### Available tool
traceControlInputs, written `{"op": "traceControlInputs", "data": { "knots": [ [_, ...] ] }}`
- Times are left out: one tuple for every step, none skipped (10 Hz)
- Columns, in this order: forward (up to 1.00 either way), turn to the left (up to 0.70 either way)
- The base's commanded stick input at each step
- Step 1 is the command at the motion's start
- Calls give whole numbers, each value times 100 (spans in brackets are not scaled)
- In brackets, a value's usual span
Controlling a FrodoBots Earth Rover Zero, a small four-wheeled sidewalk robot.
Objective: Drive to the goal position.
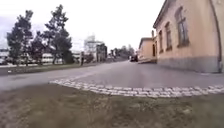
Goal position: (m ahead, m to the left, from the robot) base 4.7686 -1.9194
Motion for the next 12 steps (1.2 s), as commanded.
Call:
{"op": "traceControlInputs", "data": {
  "knots": [
    [70,0],
    [70,0],
    [70,0],
    [70,0],
    [70,0],
    [70,0],
    [70,0],
    [70,0],
    [70,0],
    [70,0],
    [70,0],
    [70,0]
  ]
}}
